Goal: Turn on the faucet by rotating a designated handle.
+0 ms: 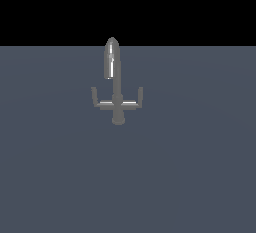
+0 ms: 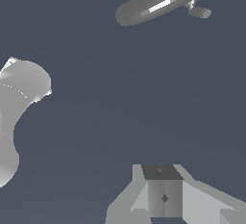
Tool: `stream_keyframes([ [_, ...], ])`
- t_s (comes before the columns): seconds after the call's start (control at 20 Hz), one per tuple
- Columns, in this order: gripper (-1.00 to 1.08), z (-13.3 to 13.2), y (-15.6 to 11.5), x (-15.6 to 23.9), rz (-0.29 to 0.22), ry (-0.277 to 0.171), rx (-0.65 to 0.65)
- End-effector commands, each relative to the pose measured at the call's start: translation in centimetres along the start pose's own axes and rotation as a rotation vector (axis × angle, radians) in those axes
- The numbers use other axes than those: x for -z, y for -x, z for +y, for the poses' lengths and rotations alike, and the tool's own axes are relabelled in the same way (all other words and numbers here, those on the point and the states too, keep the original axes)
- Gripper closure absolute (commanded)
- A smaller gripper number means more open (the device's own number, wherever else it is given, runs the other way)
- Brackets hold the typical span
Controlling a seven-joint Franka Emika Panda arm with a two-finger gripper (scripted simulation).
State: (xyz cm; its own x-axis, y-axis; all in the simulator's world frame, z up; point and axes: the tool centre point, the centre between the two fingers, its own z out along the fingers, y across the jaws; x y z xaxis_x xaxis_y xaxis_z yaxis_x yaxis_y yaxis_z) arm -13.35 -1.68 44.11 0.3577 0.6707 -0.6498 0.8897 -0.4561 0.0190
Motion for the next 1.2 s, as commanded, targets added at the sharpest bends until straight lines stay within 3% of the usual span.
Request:
stream_keyframes([
  [0.0, 1.08, 0.8, -0.7, 0.1, -0.042, 0.01, 0.081],
  [0.55, 1.08, 3.9, -4.2, 0.5, -0.216, 0.029, 0.426],
  [1.15, 1.08, 6.9, -8.8, 0.7, -0.394, 0.008, 0.791],
])
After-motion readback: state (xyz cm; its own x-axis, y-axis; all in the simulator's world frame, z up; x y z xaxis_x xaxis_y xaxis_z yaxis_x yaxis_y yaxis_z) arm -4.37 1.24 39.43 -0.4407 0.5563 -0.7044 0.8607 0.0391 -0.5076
